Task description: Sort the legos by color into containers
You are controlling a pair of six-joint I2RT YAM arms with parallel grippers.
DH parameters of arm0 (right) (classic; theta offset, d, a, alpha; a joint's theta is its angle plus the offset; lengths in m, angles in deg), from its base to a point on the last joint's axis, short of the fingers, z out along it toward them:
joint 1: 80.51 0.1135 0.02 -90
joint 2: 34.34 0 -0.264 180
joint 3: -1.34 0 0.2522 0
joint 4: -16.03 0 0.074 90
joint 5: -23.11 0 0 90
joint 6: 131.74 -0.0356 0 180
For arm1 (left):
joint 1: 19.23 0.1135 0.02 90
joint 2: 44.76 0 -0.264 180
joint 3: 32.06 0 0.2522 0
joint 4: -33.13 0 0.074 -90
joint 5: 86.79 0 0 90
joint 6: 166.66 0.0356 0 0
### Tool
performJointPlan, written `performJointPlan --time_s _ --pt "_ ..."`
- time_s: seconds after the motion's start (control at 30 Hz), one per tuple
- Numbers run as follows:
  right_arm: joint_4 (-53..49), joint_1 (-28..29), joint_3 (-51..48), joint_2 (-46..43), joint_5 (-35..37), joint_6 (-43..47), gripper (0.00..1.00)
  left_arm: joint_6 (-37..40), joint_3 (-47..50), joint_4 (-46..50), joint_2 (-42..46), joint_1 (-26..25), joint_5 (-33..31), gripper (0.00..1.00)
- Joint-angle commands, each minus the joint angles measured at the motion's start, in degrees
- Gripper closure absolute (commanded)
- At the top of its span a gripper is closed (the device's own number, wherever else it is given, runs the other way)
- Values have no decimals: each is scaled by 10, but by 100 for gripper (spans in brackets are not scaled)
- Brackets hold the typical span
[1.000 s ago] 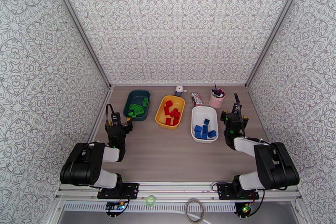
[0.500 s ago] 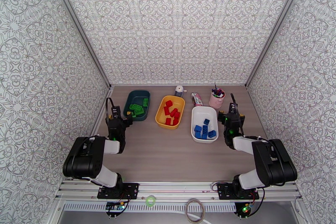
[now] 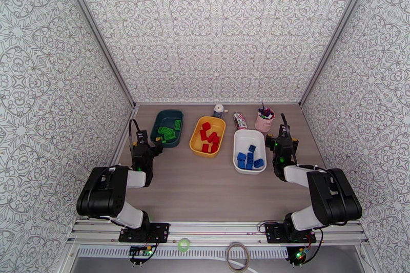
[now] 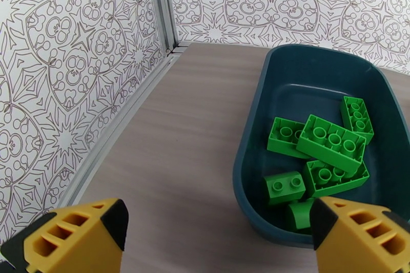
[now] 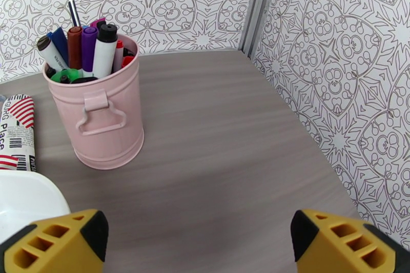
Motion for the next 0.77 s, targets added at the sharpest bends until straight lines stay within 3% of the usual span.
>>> performJointPlan --time_s 0.0,0.47,0.57,0.63,0.67,0.7,0.73 --pt "7 -1 2 -4 -8 3 1 -9 -7 9 9 4 7 1" --pt "1 -1 7 0 -10 4 1 -3 -8 7 8 -3 -2 1" --pt "-56 1 51 21 -17 11 1 -3 -8 7 8 -2 -2 1" --pt "-228 11 179 90 -64 42 1 -3 -8 7 8 -3 -2 1" --pt "-327 14 260 150 -131 73 1 -3 -8 8 8 -2 -2 1" --pt "-470 17 369 219 -245 126 1 -3 -8 8 8 -2 -1 1" --pt "-656 17 494 309 -393 199 40 -3 -9 8 8 -2 -2 1"
